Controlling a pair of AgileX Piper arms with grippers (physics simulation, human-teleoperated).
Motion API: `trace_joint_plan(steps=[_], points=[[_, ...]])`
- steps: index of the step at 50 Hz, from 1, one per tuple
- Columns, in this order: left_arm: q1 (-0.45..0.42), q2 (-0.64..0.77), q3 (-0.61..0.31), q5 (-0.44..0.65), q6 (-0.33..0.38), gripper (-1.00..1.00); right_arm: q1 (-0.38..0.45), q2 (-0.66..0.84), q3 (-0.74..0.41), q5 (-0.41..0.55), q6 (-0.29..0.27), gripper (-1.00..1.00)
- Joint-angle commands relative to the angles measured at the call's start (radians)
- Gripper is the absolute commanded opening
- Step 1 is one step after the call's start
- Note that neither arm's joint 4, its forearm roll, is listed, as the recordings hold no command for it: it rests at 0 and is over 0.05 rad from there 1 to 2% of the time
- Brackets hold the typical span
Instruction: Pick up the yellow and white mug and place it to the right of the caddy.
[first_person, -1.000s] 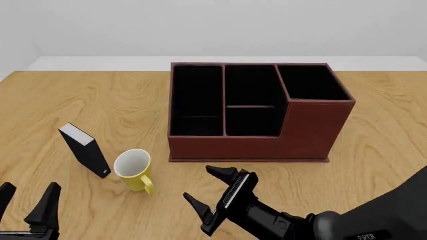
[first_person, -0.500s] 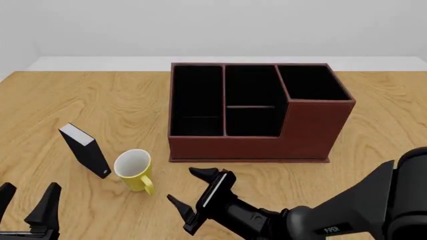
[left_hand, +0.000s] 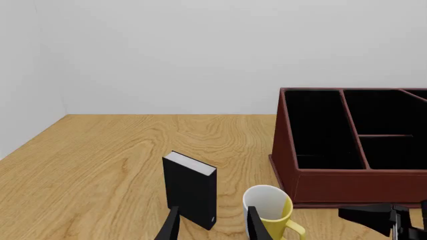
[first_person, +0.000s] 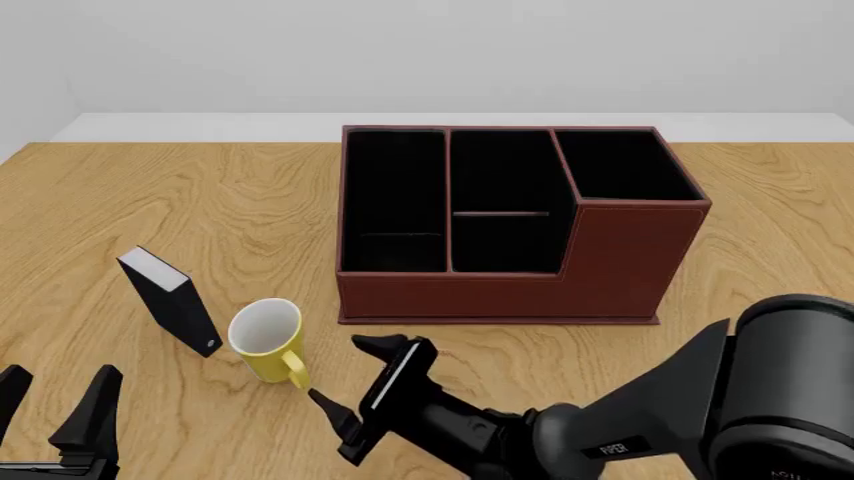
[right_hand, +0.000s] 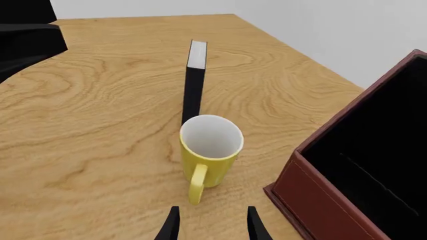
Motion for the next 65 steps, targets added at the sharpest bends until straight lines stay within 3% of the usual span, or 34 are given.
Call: trace_joint_plan(steps=[1,65], points=[[0.0,0.0,0.0,0.0,0.0,1.0,0.004,0.033,-0.049,0.021,-0.002,1.0],[0.0,0.0,0.0,0.0,0.0,1.0,0.019,0.213,-0.288,0.108,0.033,1.0]])
